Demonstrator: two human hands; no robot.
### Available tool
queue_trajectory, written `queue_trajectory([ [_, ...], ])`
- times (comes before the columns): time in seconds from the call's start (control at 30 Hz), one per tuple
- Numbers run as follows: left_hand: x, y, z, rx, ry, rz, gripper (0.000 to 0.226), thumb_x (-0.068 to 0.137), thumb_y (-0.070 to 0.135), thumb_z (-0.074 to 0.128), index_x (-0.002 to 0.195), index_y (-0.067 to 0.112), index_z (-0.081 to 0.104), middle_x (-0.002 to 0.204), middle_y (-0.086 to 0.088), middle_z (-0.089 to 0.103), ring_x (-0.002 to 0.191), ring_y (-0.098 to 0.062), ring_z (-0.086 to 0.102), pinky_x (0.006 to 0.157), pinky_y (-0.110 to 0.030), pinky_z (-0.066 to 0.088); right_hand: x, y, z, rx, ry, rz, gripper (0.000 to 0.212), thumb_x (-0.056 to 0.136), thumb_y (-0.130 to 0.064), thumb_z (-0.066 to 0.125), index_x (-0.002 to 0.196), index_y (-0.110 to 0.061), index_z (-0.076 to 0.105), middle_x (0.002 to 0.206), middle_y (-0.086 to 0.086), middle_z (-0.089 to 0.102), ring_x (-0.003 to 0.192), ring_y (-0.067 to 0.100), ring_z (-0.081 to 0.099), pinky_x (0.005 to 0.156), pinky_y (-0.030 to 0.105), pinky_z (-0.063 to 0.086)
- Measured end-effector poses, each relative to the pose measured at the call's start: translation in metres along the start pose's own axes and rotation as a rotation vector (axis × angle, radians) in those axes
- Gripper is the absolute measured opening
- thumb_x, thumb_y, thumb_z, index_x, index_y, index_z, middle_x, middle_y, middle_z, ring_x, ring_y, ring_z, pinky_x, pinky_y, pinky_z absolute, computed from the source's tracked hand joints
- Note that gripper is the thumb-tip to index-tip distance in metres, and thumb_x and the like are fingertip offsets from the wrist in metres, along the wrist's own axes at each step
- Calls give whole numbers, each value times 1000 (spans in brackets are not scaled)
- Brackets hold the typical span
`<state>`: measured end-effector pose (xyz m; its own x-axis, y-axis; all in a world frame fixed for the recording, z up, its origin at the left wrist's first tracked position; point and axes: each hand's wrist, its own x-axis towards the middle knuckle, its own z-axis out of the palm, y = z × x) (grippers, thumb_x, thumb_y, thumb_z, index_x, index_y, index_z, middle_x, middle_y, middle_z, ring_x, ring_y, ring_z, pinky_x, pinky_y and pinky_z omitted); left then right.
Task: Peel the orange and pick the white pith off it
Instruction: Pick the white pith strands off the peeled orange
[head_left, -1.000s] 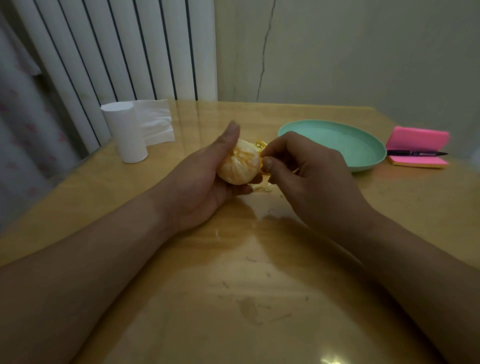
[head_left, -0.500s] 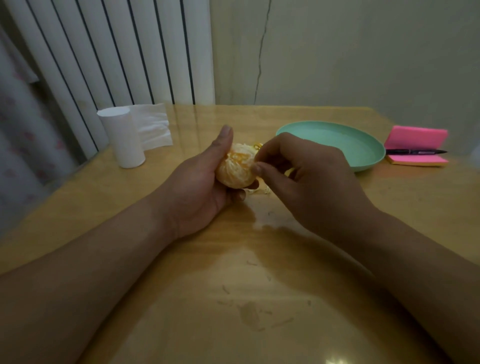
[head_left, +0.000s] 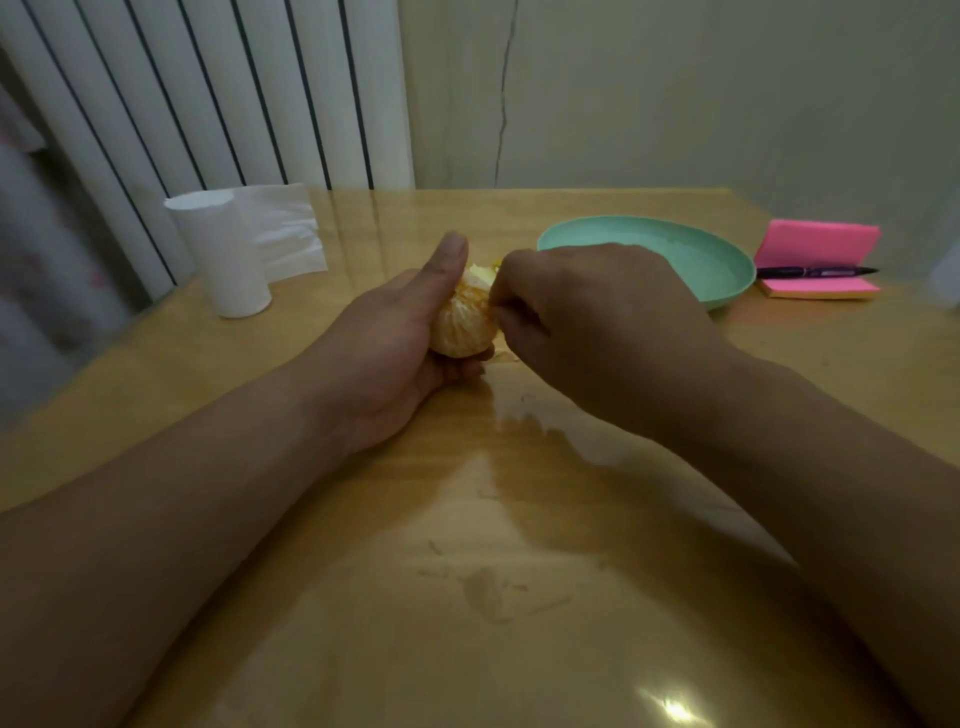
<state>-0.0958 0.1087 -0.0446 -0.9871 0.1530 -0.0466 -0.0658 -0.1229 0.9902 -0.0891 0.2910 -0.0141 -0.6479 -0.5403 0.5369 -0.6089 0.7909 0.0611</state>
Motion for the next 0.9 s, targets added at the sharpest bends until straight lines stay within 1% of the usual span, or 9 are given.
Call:
queue_trajectory([
  [0.17,0,0,-1,-7,9,1,61,106,59,50,133,6,65,113,-13,72,102,-28,66,83,-37,56,1,-3,-2,-37,-32,3,21,108,-35,48,108,-22,65,87,-3,65,73,22,60,67,40,52],
  [0.3,-1,1,0,-7,39,-4,63,106,57,51,134,3,64,105,-11,71,92,-25,65,75,-34,56,1,-2,1,-71,-29,-18,11,106,-31,58,110,-25,66,85,-4,64,71,21,60,65,39,54],
  [0.5,0,0,-1,34,25,-15,62,106,59,51,135,6,64,114,-14,70,94,-26,64,76,-34,56,0,2,2,-44,-50,-9,14,106,-33,57,114,-28,67,89,-5,67,74,20,62,67,40,55],
  [0.63,0,0,-1,36,35,-12,59,106,59,51,130,7,66,107,-12,71,93,-26,65,77,-36,55,0,2,3,-51,-39,-13,14,107,-33,55,109,-25,66,85,-4,64,71,21,61,65,41,54],
  [0.7,0,0,0,35,29,-13,59,107,59,51,131,7,66,107,-12,72,94,-26,65,79,-37,54,0,0,4,-35,-25,-9,15,106,-33,53,106,-23,64,83,-3,62,69,21,59,63,41,53],
  [0.8,-1,0,4,2,20,-16,60,108,57,49,133,5,66,107,-12,72,95,-25,66,80,-37,55,0,-1,7,7,54,-14,15,101,-32,56,97,-19,62,79,-3,62,64,21,56,57,38,46],
  [0.9,-4,1,8,-32,1,-14,58,109,56,47,134,7,66,107,-11,74,95,-22,68,84,-38,55,0,1,11,40,104,-3,12,97,-30,61,93,-19,60,78,-4,61,63,20,55,57,40,50],
])
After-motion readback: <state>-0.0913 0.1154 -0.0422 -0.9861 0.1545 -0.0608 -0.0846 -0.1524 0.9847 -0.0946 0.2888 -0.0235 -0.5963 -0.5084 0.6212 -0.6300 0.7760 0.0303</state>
